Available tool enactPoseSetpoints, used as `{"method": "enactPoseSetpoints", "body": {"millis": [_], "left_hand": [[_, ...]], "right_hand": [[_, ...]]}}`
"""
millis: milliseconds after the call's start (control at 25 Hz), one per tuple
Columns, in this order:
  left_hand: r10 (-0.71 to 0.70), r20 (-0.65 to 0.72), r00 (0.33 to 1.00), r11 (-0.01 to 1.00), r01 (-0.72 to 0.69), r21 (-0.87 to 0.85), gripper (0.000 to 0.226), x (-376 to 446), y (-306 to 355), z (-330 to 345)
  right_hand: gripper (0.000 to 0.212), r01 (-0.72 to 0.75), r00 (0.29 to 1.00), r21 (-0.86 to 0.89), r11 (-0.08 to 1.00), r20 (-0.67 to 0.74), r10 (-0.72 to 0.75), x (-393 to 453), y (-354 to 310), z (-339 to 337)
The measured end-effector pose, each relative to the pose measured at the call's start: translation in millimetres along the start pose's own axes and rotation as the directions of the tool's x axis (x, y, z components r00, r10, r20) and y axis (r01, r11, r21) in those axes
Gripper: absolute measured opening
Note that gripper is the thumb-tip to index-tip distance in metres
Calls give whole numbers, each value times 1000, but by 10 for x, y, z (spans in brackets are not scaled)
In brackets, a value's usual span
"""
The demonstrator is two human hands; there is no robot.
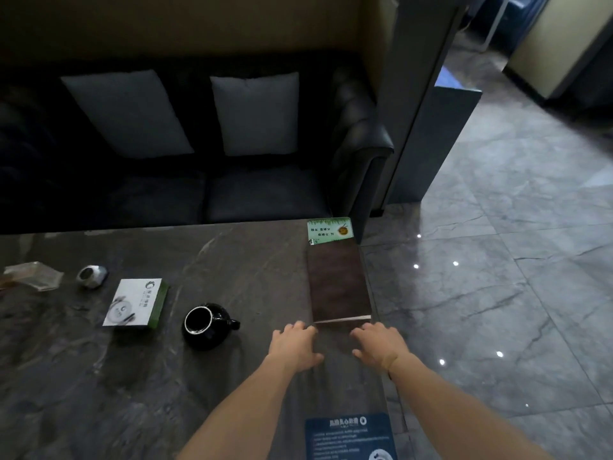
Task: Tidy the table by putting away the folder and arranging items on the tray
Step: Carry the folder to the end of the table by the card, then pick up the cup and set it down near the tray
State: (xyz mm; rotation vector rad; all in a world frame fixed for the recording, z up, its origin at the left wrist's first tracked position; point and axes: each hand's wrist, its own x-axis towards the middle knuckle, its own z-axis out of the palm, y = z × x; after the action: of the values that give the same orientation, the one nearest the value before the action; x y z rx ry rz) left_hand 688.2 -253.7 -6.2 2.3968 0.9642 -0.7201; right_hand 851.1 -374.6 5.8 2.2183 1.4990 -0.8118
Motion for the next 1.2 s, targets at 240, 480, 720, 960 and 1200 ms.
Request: {"method": "enactPoseSetpoints", "body": {"millis": [240,480,720,960,1200], "left_hand": [[-89,121,989,991,100,-93,64,-711,-54,255],[-116,122,986,983,131,-127,60,-1437,-268,618],[-155,70,985,975,164,-152,56,-2094,-671,822],[-230,10,973,959,228,-169,52,-2539,-1059,886],[-246,-33,969,959,238,-155,52,-2767,-1537,823]], "right_hand": [[40,83,997,10,997,9,-83,-589,-4,55],[40,142,988,-77,987,-45,-146,-1101,-73,257],[42,247,959,-124,961,-109,-261,-1325,-328,412],[38,347,923,-191,918,-105,-371,-1318,-732,497],[41,374,905,-218,902,-126,-406,-1146,-1267,474]]}}
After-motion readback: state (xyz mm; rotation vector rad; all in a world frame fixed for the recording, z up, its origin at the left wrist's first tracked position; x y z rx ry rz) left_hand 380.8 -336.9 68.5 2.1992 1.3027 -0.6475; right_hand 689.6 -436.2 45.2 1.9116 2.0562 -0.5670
